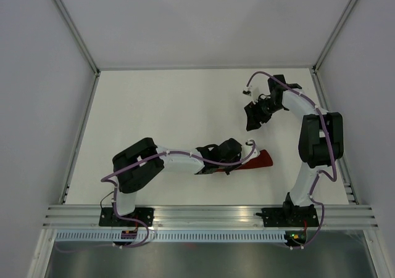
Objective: Fold the napkin, place the utensils inside, and roll it up
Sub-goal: Roll the napkin at the center of the board.
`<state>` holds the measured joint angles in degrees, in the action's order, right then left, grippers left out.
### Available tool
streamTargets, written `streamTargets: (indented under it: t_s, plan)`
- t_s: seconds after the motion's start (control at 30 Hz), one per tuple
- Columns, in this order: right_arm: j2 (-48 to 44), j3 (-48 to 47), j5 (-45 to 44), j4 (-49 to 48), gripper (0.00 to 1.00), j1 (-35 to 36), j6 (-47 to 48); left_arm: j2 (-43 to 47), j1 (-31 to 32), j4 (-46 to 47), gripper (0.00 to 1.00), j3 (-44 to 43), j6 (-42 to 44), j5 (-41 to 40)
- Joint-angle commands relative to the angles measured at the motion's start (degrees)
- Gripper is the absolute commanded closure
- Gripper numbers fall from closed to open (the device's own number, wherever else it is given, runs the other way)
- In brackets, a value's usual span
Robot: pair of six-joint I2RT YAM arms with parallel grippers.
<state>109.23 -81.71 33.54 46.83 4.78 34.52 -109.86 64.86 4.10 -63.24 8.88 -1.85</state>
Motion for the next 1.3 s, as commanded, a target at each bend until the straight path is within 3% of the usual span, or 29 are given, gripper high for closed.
streamTargets:
  t_s: [0.0,0.1,0.5,0.93,1.03,1.27]
  plan:
    - [-0.2,-0.4,5.3,7.6,0.3,0.6,7.9,-0.2,-0.1,-1.6,0.98,1.9,1.7,-3.3]
    - [1.1,1.1,5.0,7.9,0.32,1.8,10.4,-0.2,-0.1,-1.0,0.98,1.8,2.3,-2.6]
    - [-0.8,11.1,-2.5,-2.5,0.31,9.4,6.1,0.6,-0.1,1.1,0.98,3.5,3.5,-0.3]
    - [-2.0,19.7,-16.7,-15.0,0.32,15.2,-1.1,0.8,-0.1,1.5,0.98,3.3,4.2,0.4]
    - [-1.7,20.3,-17.9,-15.5,0.39,15.7,-1.7,0.8,-0.1,1.4,0.98,3.2,4.1,0.6]
    - [-0.9,21.5,-18.9,-15.2,0.65,17.2,-1.5,0.9,-0.1,1.1,0.98,3.4,4.2,0.8]
